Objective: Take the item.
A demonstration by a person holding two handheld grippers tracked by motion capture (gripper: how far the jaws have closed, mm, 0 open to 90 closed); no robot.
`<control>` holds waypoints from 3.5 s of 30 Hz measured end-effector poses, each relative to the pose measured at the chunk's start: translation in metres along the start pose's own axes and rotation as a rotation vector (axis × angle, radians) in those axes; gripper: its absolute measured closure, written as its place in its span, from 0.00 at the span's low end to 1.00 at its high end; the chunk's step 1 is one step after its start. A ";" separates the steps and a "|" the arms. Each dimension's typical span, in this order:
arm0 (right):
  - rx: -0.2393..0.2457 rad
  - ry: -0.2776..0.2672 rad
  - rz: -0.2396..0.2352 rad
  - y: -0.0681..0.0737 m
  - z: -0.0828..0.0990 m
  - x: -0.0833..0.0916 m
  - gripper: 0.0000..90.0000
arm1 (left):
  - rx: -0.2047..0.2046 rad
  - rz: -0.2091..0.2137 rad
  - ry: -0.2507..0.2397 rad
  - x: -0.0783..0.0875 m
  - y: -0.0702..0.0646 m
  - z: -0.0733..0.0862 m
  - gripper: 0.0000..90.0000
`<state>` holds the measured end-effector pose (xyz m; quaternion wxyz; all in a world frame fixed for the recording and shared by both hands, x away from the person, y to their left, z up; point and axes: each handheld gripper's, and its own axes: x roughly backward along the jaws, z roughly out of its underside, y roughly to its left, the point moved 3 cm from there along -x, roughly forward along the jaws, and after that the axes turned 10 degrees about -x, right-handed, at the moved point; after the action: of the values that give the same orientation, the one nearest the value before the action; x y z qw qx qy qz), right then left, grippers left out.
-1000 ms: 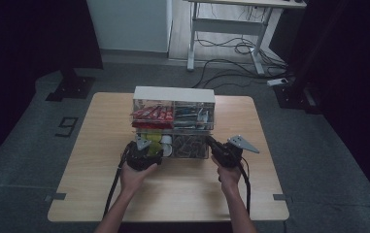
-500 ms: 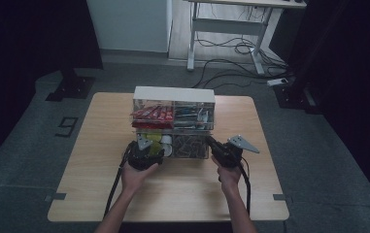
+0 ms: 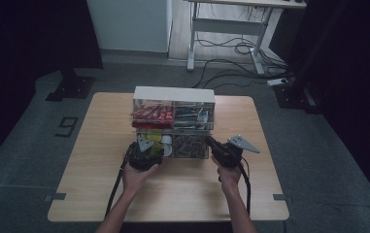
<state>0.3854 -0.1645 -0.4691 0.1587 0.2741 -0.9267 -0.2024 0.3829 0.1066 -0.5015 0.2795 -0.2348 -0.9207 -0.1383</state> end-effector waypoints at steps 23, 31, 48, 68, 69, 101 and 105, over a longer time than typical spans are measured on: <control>0.001 -0.002 0.007 -0.001 0.000 0.000 0.99 | 0.018 0.023 -0.041 0.025 0.006 -0.004 0.43; 0.002 -0.002 0.007 -0.001 0.000 0.000 0.99 | 0.019 0.023 -0.046 0.032 0.010 0.000 0.43; 0.006 0.001 0.011 -0.002 0.000 0.000 0.99 | 0.026 0.017 -0.063 0.050 0.019 0.009 0.43; 0.005 0.003 0.015 -0.002 0.001 0.000 0.99 | 0.042 0.006 -0.068 0.062 0.027 0.020 0.43; 0.005 0.003 0.015 -0.002 0.001 0.000 0.99 | 0.043 0.003 -0.068 0.063 0.028 0.021 0.43; 0.009 0.006 0.021 -0.004 0.003 -0.002 0.99 | 0.103 -0.040 -0.024 0.078 0.058 0.066 0.43; 0.010 0.008 0.022 -0.004 0.003 -0.002 0.99 | 0.116 -0.048 -0.005 0.079 0.064 0.074 0.43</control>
<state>0.3878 -0.1653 -0.4741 0.1633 0.2654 -0.9300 -0.1950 0.3242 0.2173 -0.5077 0.2869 -0.1965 -0.9332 -0.0909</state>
